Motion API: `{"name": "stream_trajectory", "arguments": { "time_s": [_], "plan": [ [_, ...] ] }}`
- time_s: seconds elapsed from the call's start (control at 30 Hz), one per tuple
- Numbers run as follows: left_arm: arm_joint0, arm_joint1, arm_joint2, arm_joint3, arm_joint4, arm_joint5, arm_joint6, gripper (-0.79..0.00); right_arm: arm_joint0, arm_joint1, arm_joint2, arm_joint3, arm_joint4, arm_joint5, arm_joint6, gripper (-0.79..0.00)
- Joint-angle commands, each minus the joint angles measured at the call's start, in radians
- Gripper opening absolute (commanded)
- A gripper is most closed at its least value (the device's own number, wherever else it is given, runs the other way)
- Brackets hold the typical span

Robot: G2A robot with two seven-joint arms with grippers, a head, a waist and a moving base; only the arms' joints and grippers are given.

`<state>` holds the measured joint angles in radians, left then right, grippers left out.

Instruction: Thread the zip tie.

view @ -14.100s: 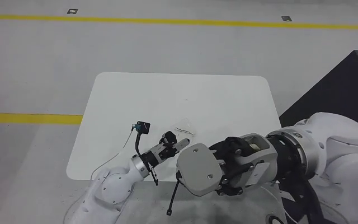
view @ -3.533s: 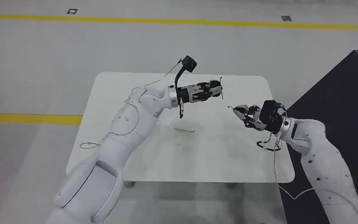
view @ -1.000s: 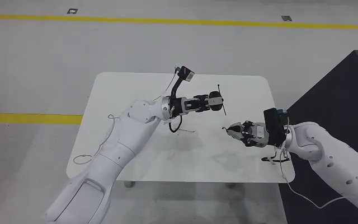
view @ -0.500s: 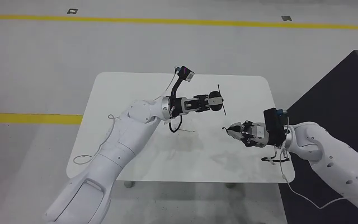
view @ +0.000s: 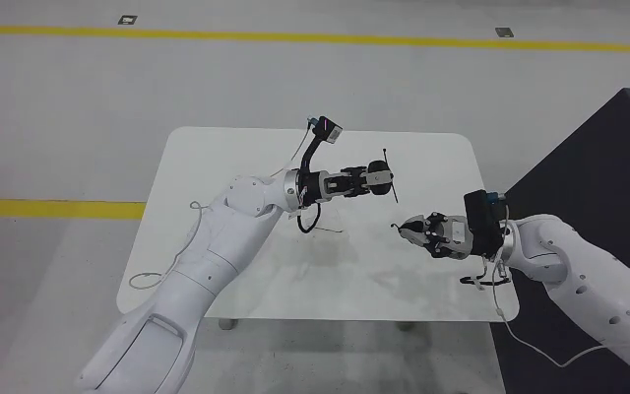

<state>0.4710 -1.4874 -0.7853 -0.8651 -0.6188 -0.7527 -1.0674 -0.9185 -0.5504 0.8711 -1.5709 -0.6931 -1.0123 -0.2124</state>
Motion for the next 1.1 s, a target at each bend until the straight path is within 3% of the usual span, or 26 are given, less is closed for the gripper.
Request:
{"name": "stream_trajectory", "arguments": {
  "time_s": [0.0, 0.9, 1.07],
  "plan": [
    [0.000, 0.000, 0.000, 0.000, 0.000, 0.000, 0.000, -0.785, 0.000, 0.000, 0.000, 0.000, 0.000, 0.000, 0.000, -0.785],
    [0.000, 0.000, 0.000, 0.000, 0.000, 0.000, 0.000, -0.785, -0.008, -0.001, 0.016, 0.002, 0.007, 0.013, 0.002, -0.785],
    [0.036, 0.011, -0.025, -0.060, 0.036, 0.041, 0.032, -0.785, -0.022, 0.001, 0.070, 0.039, 0.017, 0.000, -0.025, -0.785]
  ]
}}
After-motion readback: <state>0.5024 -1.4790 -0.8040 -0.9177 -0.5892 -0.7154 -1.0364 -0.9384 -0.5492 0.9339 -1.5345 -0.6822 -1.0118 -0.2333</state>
